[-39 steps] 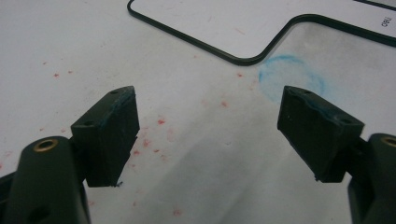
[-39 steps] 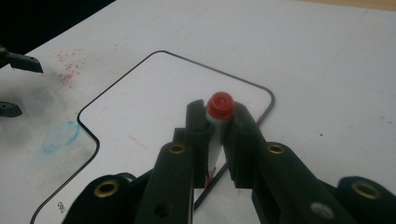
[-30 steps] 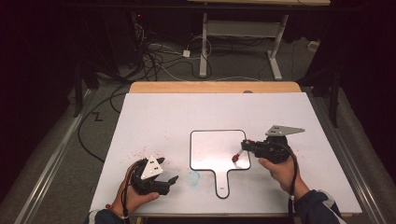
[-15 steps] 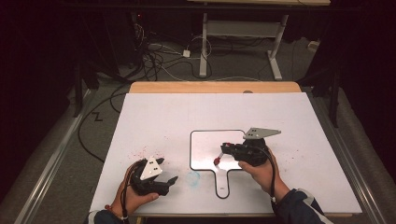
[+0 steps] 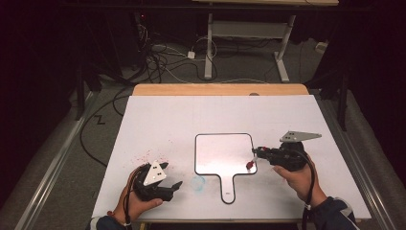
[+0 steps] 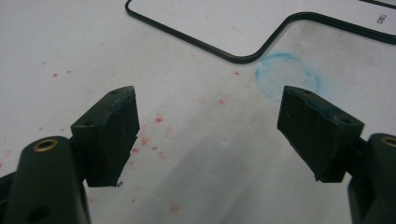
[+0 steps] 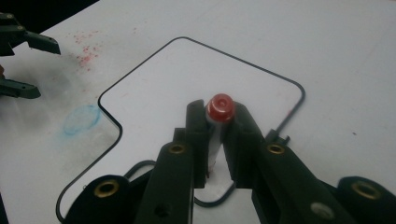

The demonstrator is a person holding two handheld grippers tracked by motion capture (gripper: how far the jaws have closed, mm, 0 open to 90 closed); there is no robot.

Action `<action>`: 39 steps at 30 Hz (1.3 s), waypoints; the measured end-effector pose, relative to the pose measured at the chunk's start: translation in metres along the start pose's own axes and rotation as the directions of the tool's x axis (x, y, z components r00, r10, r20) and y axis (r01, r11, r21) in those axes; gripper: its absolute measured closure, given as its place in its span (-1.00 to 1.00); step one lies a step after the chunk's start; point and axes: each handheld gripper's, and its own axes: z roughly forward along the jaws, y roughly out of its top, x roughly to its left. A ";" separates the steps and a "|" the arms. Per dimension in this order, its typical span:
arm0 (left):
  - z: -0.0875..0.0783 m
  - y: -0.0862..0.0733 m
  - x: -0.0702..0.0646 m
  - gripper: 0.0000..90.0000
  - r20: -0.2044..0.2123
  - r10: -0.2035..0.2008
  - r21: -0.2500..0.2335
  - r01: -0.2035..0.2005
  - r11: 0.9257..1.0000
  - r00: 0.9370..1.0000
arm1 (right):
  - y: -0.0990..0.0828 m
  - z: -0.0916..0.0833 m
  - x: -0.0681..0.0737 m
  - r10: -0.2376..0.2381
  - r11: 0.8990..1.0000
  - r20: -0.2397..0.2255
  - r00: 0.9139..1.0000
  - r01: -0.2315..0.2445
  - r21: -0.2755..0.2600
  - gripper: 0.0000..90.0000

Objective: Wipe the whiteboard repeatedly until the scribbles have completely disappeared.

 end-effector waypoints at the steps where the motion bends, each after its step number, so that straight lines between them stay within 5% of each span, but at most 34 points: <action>1: 0.000 0.000 0.000 -0.55 0.002 0.002 0.000 -0.002 1.000 1.000 | -0.001 -0.002 -0.002 0.003 1.000 0.003 1.000 -0.003 0.003 0.81; 6: 0.002 0.001 0.000 -0.55 0.006 0.005 0.003 -0.005 1.000 1.000 | -0.002 -0.002 -0.002 0.003 1.000 -0.017 1.000 -0.003 -0.001 0.81; 16: 0.001 0.000 0.000 -0.55 0.006 0.006 0.001 -0.006 1.000 1.000 | -0.003 0.013 0.023 -0.049 0.998 -0.051 0.997 0.047 -0.037 0.81; 22: 0.000 -0.001 0.000 -0.55 0.005 0.001 0.003 -0.001 1.000 1.000 | -0.006 0.003 0.014 -0.032 0.999 -0.032 0.999 0.032 -0.016 0.81; 28: 0.000 0.000 0.000 -0.55 0.007 0.004 0.000 -0.004 1.000 1.000 | -0.010 -0.012 0.005 -0.045 0.999 0.035 0.998 0.045 -0.012 0.81; 39: 0.005 -0.002 0.004 -0.55 0.011 0.000 0.007 0.000 1.000 1.000 | -0.006 -0.015 0.000 -0.015 0.998 -0.001 1.000 0.015 -0.064 0.81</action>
